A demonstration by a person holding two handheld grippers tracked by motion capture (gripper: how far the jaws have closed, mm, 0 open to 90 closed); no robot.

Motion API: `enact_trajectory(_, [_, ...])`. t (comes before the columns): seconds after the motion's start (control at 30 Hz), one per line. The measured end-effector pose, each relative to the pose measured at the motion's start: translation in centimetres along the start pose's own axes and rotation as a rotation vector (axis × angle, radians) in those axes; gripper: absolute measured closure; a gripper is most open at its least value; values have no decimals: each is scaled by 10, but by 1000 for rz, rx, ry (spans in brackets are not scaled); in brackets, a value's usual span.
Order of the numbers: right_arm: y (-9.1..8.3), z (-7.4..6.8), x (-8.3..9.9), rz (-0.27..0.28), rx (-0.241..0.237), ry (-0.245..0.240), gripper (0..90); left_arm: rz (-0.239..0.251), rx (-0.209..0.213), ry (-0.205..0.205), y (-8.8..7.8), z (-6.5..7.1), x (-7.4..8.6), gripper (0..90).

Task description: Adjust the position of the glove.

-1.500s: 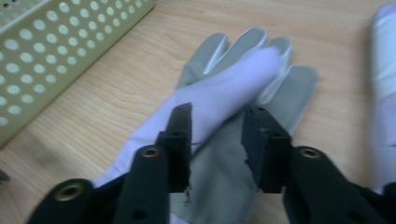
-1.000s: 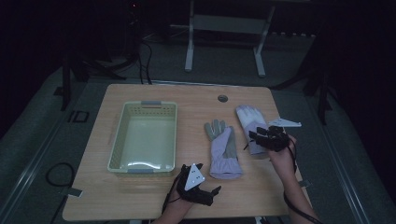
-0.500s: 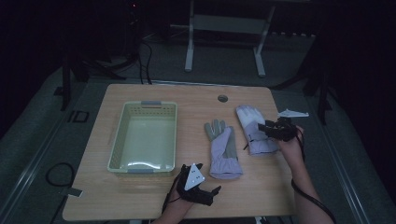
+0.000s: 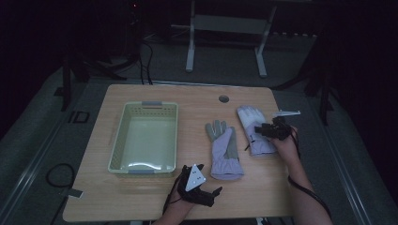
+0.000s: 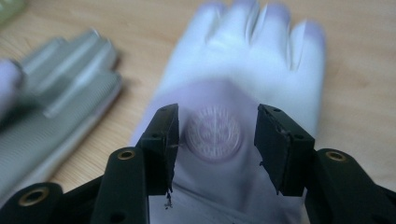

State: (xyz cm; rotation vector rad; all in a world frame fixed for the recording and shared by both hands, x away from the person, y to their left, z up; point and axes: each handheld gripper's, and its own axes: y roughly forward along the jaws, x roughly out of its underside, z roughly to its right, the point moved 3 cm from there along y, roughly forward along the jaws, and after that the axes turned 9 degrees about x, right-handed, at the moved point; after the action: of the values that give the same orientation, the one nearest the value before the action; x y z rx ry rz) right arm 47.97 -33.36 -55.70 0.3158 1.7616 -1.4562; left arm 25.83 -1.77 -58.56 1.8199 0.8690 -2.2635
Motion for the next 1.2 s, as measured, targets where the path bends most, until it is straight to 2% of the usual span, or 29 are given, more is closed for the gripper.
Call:
enact_trajectory(0.17, [6, 1, 6, -26, -17, 11, 629, 1, -1, 1, 0, 0, 0, 11])
enact_trajectory(0.27, [4, -2, 4, -40, -4, 22, 727, 0, -2, -1, 0, 0, 0, 11])
enact_trajectory(0.37, [-4, -4, 0, -50, 11, 49, 779, 0, -2, -3, 0, 0, 0, 10])
enact_trajectory(0.67, [-46, 1, -6, -15, 13, 98, 794, 0, -3, -1, 0, 0, 0, 11])
enact_trajectory(0.93, [-91, -12, -2, 30, -29, 99, 794, -2, -6, 2, 0, 0, 0, 11])
enact_trajectory(1.07, [-113, -20, 3, 46, 1, 91, 793, -3, -7, 1, 0, 0, 0, 11])
enact_trajectory(1.2, [-128, -26, 13, 45, 24, 91, 793, -1, -7, 0, 0, 0, 0, 11])
